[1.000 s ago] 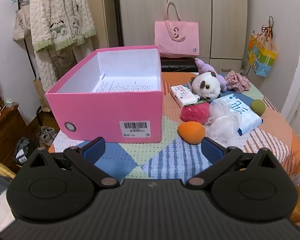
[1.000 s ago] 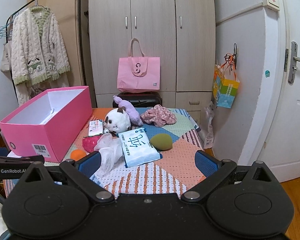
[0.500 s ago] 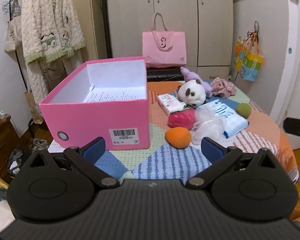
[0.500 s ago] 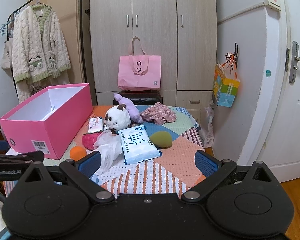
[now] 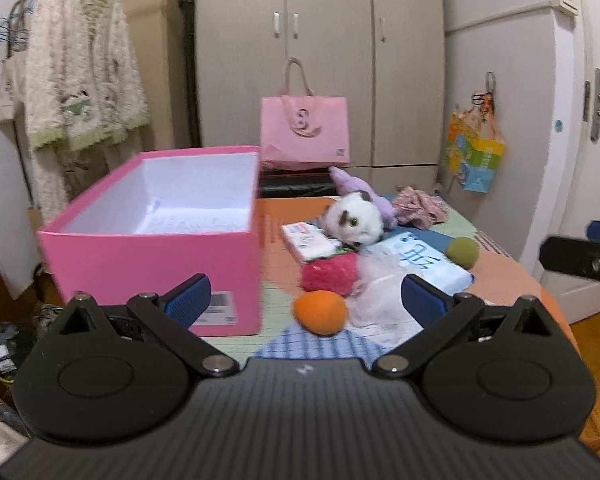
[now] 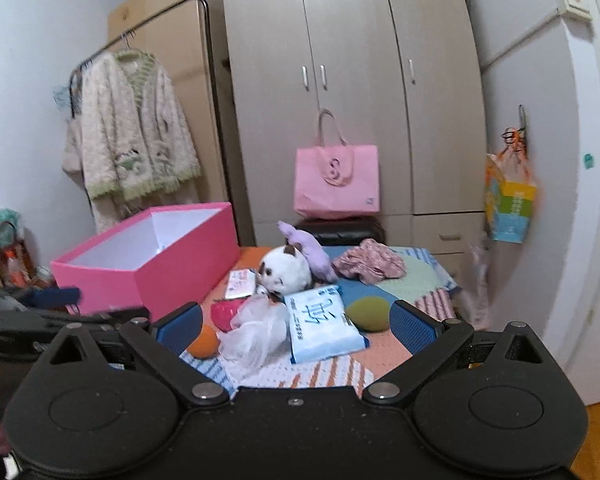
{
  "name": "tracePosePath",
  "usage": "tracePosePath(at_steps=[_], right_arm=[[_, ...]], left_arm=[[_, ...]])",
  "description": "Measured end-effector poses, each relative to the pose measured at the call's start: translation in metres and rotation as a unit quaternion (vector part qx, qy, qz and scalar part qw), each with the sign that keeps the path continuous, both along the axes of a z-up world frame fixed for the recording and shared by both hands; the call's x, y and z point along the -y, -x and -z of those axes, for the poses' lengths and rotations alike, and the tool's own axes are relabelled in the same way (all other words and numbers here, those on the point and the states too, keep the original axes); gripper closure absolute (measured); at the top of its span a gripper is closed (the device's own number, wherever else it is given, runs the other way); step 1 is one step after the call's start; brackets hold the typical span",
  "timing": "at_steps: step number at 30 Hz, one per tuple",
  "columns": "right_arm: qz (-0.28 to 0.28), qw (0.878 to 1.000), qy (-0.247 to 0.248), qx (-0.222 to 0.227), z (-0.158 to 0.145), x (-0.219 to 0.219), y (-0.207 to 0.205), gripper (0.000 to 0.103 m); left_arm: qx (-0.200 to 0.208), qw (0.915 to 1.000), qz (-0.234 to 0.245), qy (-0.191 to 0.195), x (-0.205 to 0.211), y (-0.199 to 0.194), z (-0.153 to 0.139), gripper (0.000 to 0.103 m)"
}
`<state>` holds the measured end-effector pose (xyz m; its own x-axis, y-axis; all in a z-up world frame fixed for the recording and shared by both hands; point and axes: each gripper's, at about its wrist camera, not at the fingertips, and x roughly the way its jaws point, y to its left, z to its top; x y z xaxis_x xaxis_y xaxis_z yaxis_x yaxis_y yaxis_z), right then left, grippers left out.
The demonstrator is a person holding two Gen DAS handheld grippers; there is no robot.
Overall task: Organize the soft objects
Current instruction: 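Grasp the orange sponge with the left gripper while the right gripper grasps the green sponge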
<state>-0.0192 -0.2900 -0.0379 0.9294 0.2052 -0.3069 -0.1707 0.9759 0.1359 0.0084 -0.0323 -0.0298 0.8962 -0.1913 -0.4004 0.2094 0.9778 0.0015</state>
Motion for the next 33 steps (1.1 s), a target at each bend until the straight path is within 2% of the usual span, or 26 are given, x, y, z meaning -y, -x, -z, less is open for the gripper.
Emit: tracePosePath(at_steps=[5,10,12,16,21,24,26,28,33], right_arm=[[0.016,1.0,-0.026,0.002,0.009,0.024,-0.025,0.002],[0.017,0.999,-0.028,-0.017,0.021,0.04,-0.058,0.004],[0.003,1.0,-0.02,-0.021,0.027,0.039,-0.071,0.004],[-0.007,1.0,-0.015,-0.026,0.035,0.038,-0.097,0.005],[-0.005,0.999,-0.026,-0.031,0.044,0.043,-0.121,0.008],[0.007,0.999,-0.028,-0.035,0.05,0.047,-0.133,0.011],[0.012,0.999,-0.023,-0.038,0.054,0.049,-0.14,0.015],[0.019,0.999,-0.016,-0.043,0.057,0.049,-0.146,0.023],[0.03,0.998,-0.021,-0.054,0.067,0.051,-0.156,0.03]], left_arm=[[0.002,0.9997,0.022,0.009,0.015,-0.017,0.017,0.006],[-0.017,0.9995,0.013,0.021,0.021,-0.036,0.034,0.021],[-0.037,0.9989,0.012,0.025,0.023,-0.046,0.042,0.022],[-0.056,0.998,-0.002,0.031,0.026,-0.061,0.056,0.031],[-0.067,0.9956,-0.018,0.064,0.02,-0.076,0.062,0.043],[-0.071,0.9916,-0.022,0.106,0.012,-0.079,0.059,0.046],[-0.065,0.9914,-0.032,0.109,0.012,-0.08,0.058,0.049],[-0.069,0.9907,-0.042,0.109,0.013,-0.084,0.059,0.053],[-0.097,0.9866,-0.05,0.121,0.011,-0.096,0.068,0.056]])
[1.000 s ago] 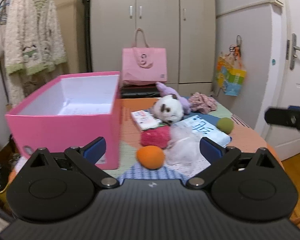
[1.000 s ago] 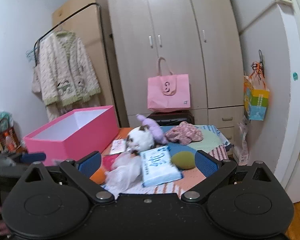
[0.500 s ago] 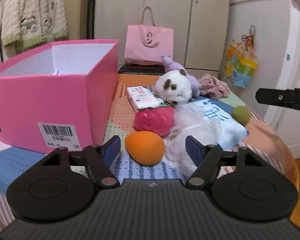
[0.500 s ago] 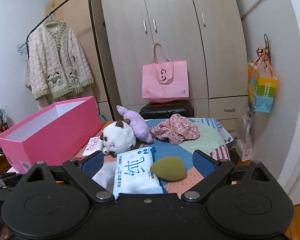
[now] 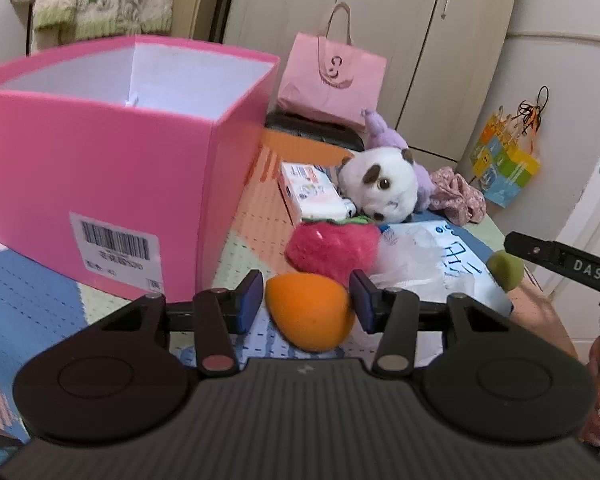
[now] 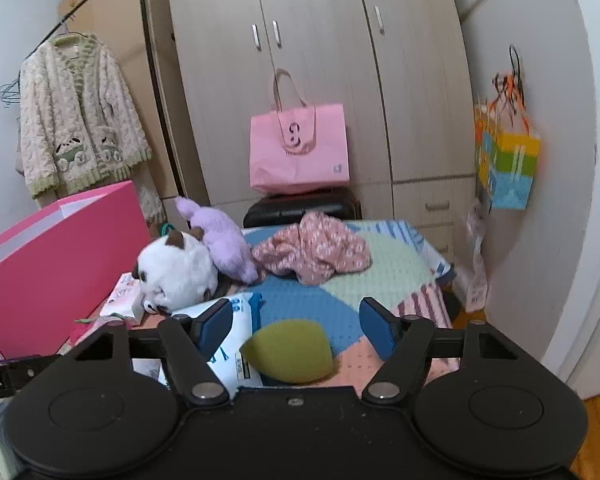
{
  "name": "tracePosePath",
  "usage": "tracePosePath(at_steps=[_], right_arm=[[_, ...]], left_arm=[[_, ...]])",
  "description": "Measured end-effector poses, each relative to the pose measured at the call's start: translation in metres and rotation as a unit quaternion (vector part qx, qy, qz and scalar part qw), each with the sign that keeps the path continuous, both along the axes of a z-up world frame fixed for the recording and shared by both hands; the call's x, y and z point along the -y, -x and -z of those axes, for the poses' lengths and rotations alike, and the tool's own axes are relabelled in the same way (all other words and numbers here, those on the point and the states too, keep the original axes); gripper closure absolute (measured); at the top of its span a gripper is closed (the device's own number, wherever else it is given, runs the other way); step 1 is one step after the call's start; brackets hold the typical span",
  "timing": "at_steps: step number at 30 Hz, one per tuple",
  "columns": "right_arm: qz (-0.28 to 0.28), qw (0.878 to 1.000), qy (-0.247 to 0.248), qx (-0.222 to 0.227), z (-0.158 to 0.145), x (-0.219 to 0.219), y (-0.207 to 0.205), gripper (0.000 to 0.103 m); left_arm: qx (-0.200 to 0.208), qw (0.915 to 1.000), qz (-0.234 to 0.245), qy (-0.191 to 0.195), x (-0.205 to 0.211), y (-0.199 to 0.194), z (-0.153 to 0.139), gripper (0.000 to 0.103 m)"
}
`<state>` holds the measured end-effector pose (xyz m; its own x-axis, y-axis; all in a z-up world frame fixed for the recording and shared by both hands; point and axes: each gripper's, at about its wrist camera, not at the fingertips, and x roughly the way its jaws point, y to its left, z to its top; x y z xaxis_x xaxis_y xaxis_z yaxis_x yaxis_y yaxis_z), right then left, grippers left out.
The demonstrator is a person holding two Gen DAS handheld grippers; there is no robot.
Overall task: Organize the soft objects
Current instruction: 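Grasp the orange sponge with the left gripper while the right gripper grasps the green sponge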
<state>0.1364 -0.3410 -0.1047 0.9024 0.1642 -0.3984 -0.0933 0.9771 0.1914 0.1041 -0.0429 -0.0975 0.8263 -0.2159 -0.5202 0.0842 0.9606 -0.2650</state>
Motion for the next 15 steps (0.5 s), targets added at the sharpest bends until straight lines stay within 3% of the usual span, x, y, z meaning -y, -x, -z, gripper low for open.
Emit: tracePosePath(at_steps=[4,12,15], right_arm=[[0.003,1.0,-0.012,-0.023,0.01,0.001,-0.008,0.035],[-0.009,0.997,-0.063,-0.046,0.022,0.005,-0.008,0.044],[-0.01,0.997,-0.06,-0.045,0.023,0.004,-0.006,0.047]], left_arm=[[-0.021,0.9997,0.012,0.002,0.007,-0.006,0.003,0.057],[-0.017,0.9997,0.016,0.003,0.009,-0.007,0.005,0.059],[-0.013,0.9997,0.022,0.002,0.009,-0.006,0.006,0.062]])
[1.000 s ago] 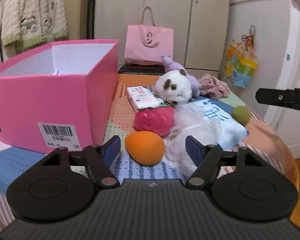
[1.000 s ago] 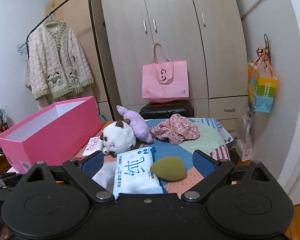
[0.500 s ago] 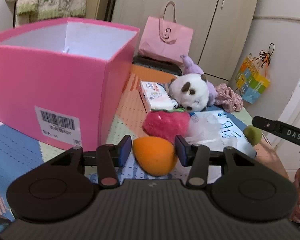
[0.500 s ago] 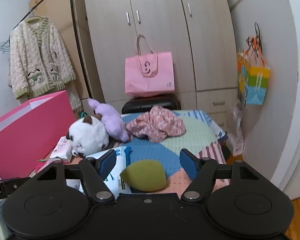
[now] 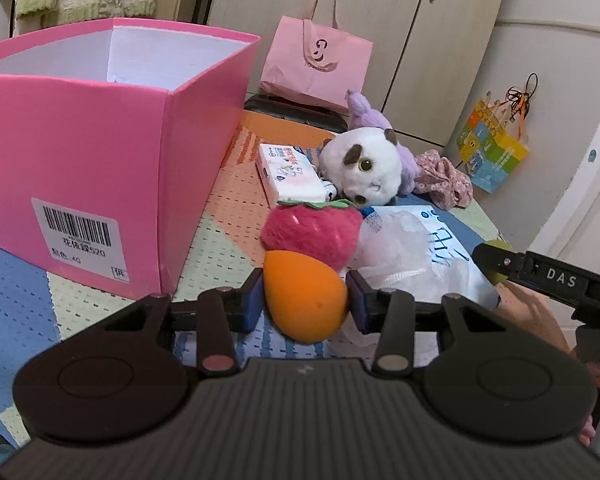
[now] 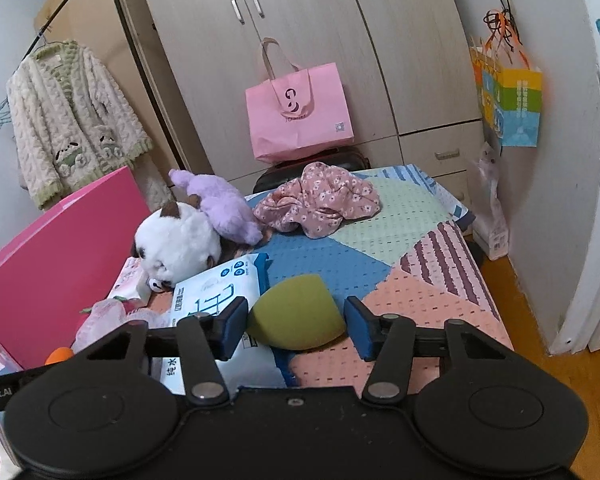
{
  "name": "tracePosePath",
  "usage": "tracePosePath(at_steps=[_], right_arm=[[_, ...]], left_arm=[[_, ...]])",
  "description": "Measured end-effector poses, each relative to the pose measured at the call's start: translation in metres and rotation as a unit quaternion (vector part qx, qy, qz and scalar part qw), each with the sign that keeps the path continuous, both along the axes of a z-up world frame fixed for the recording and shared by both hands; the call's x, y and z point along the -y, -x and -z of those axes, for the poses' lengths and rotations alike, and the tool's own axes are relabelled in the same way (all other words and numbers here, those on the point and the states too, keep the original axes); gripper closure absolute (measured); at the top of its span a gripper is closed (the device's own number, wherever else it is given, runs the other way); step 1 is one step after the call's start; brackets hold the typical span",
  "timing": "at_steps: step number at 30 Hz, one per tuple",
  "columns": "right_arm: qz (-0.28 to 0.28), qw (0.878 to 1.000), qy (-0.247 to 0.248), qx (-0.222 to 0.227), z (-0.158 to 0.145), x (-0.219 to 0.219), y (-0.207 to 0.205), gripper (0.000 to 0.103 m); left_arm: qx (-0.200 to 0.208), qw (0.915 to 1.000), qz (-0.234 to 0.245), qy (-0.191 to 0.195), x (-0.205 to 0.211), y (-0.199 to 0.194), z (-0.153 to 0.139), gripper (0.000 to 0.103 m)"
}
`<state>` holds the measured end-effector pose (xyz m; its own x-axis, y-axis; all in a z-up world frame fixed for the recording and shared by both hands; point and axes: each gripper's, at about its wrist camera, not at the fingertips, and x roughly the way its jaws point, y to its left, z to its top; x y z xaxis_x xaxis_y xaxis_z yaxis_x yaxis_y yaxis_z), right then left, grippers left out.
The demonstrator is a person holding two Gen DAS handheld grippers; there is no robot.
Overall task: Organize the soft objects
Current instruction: 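Grasp the orange sponge with the left gripper while the right gripper grasps the green sponge, then carry both sponges over the pink shoebox and lower them inside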
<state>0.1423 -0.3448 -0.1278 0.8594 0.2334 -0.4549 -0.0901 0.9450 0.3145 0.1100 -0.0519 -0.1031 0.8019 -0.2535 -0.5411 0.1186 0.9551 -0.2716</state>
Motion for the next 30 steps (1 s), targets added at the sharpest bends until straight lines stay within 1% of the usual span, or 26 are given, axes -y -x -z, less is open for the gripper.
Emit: tracePosePath(at_steps=[5,8,12,19,23,26,30], right_arm=[[0.013,1.0,0.009,0.01,-0.003,0.0,0.005,0.049],[0.025,0.999,0.016,0.027,-0.011,0.001,0.013,0.05],[0.019,0.999,0.018,0.04,-0.023,-0.002,0.023,0.049],[-0.031,0.998,0.01,0.048,-0.033,-0.025,0.046,0.049],[-0.069,0.997,-0.006,0.026,-0.035,-0.032,0.056,0.049],[-0.096,0.995,-0.003,0.013,-0.039,-0.04,0.064,0.049],[-0.134,0.991,0.0,-0.007,-0.046,-0.05,0.071,0.048]], left_arm=[[0.007,1.0,-0.003,0.005,-0.003,0.003,-0.002,0.063],[0.014,0.9999,-0.003,0.005,-0.004,0.006,-0.006,0.063],[0.007,0.9998,0.011,0.013,-0.003,0.008,-0.008,0.063],[0.009,0.9997,0.023,0.008,-0.006,0.018,-0.014,0.063],[-0.002,0.9993,0.035,0.015,-0.014,0.021,-0.018,0.063],[-0.008,0.9988,0.044,0.02,-0.023,0.024,-0.022,0.063],[-0.015,0.9982,0.058,0.005,-0.036,0.026,-0.032,0.063]])
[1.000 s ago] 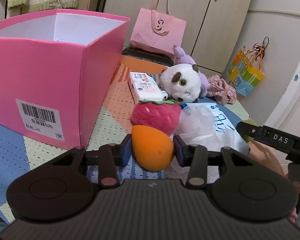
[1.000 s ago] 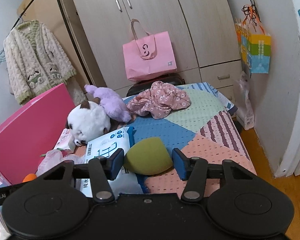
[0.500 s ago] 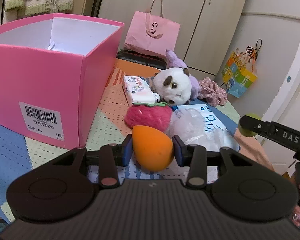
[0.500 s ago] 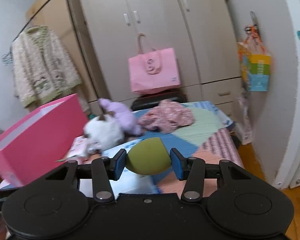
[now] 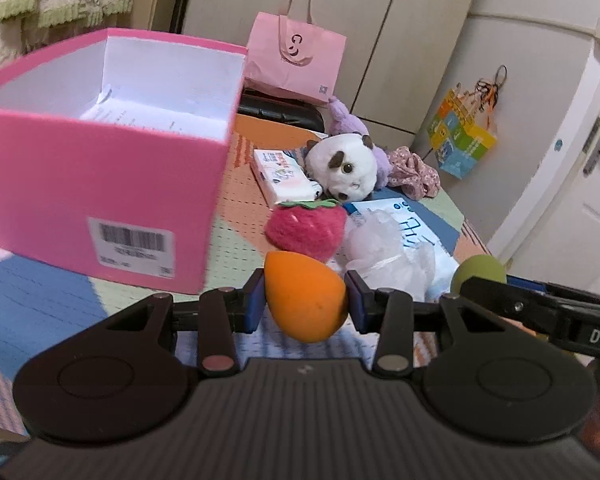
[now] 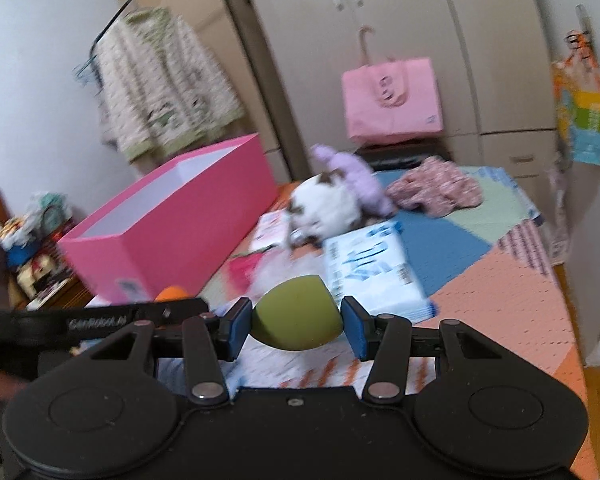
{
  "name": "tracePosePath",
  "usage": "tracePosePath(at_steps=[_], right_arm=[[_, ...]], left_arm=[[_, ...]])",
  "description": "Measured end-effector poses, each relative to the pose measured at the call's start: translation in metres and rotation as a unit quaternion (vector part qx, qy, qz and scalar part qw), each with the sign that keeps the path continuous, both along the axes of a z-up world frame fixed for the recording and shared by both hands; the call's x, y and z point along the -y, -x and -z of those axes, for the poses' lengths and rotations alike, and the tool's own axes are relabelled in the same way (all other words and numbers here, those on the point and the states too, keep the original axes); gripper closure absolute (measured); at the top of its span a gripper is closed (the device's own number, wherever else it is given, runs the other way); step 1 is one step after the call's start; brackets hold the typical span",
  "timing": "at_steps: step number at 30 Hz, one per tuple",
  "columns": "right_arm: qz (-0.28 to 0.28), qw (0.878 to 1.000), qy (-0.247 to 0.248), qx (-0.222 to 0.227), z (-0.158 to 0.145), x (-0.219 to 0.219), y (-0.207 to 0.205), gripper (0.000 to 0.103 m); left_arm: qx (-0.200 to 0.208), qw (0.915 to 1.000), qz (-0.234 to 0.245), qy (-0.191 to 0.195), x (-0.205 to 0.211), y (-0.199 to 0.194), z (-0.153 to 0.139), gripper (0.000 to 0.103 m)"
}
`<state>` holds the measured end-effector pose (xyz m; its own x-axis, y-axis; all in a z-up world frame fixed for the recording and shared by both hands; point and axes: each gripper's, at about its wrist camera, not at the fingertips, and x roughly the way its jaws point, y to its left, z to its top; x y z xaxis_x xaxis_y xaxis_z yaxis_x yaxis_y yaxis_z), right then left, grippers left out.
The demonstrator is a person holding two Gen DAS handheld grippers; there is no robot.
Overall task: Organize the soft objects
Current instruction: 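Carry both sponges over the pink shoebox and lower them inside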
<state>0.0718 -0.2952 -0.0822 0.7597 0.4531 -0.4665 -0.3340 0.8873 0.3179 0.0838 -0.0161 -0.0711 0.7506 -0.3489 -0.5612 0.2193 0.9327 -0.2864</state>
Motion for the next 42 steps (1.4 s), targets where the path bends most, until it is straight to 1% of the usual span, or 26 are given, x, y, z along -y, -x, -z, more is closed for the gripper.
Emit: tracePosePath(at_steps=[5,9,12,15,18,22,25,29,34,36,38,42], right_arm=[[-0.045,0.999,-0.006,-0.027,-0.011,-0.016,0.001,0.048],[-0.081,0.996,-0.01,-0.048,-0.021,-0.037,-0.001,0.048],[-0.111,0.991,-0.007,-0.07,-0.032,-0.053,-0.005,0.048],[-0.149,0.985,-0.011,-0.09,-0.048,-0.066,-0.011,0.048],[-0.176,0.98,-0.008,-0.095,-0.065,-0.081,-0.019,0.048],[-0.2,0.977,0.006,-0.08,-0.082,-0.102,-0.032,0.048],[-0.201,0.978,0.024,-0.058,-0.094,-0.116,-0.043,0.048],[-0.188,0.98,0.057,-0.012,-0.11,-0.133,-0.064,0.048],[-0.174,0.981,0.088,0.023,-0.121,-0.154,-0.105,0.048],[-0.176,0.978,0.109,0.037,-0.123,-0.164,-0.126,0.048],[-0.181,0.975,0.123,0.038,-0.123,-0.173,-0.147,0.048],[-0.199,0.963,0.177,0.029,-0.118,-0.194,-0.189,0.048]], left_arm=[[-0.015,0.9996,0.021,-0.013,-0.016,0.003,-0.015,0.063],[-0.034,0.9977,0.055,-0.022,-0.026,0.003,-0.03,0.063],[-0.063,0.9935,0.091,-0.025,-0.04,0.0,-0.045,0.063],[-0.086,0.9887,0.118,-0.033,-0.056,-0.005,-0.061,0.063],[-0.091,0.9856,0.136,-0.044,-0.068,-0.011,-0.08,0.063],[-0.088,0.9831,0.157,-0.033,-0.083,-0.026,-0.101,0.063],[-0.064,0.9858,0.149,-0.041,-0.089,-0.041,-0.113,0.063],[-0.044,0.9896,0.132,-0.034,-0.098,-0.069,-0.122,0.063],[-0.025,0.9938,0.101,-0.04,-0.105,-0.113,-0.129,0.063],[-0.021,0.9951,0.088,-0.04,-0.109,-0.132,-0.127,0.063],[-0.029,0.9959,0.08,-0.032,-0.114,-0.155,-0.122,0.063],[-0.076,0.9951,0.063,-0.007,-0.123,-0.207,-0.104,0.063]])
